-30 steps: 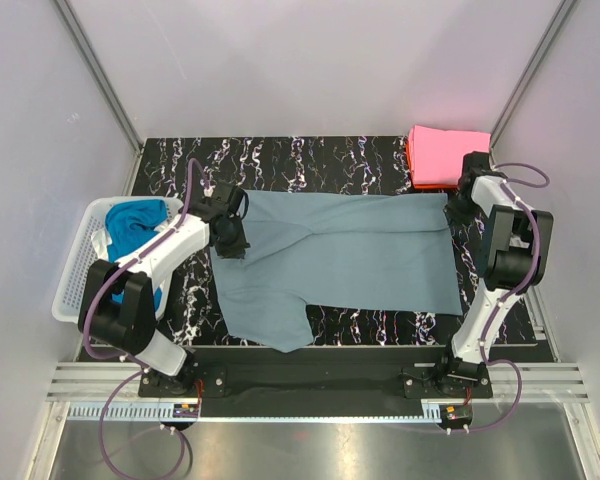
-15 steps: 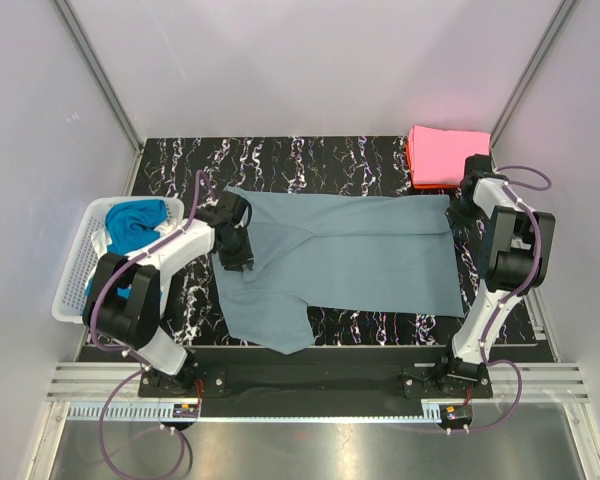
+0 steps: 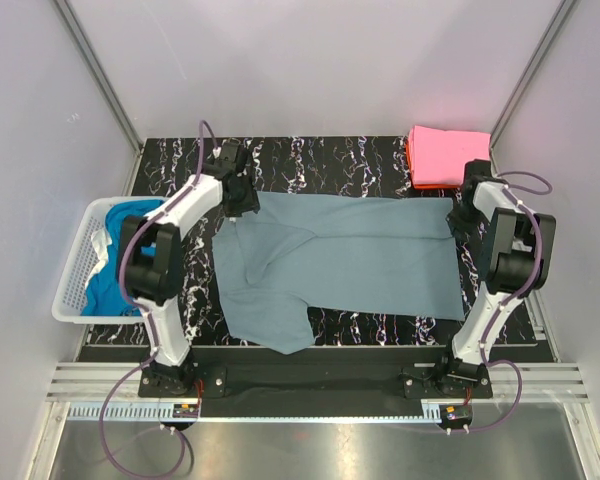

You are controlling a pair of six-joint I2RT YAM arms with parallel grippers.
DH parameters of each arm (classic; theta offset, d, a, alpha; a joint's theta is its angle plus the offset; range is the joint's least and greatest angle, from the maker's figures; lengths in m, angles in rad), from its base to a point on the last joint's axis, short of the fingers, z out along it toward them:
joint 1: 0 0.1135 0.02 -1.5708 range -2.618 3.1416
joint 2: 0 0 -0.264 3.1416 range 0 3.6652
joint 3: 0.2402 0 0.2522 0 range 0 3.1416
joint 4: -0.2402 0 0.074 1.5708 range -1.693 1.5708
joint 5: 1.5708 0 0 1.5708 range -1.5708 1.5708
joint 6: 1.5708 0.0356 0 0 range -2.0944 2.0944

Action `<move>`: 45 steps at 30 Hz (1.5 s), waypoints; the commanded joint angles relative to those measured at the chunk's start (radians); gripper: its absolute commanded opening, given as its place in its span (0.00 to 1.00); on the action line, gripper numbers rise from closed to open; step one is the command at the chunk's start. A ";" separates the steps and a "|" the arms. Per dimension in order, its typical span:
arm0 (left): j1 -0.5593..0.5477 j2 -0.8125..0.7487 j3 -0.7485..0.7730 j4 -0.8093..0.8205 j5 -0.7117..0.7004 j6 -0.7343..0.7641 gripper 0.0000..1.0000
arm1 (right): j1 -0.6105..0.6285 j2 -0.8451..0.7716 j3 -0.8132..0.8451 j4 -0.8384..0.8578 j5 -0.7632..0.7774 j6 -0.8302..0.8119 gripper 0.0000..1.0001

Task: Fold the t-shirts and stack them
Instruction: Fold the tshirt

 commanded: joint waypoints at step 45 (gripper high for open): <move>0.117 0.609 0.624 -0.145 0.108 -0.064 0.52 | -0.107 0.093 0.044 0.134 -0.106 0.069 0.10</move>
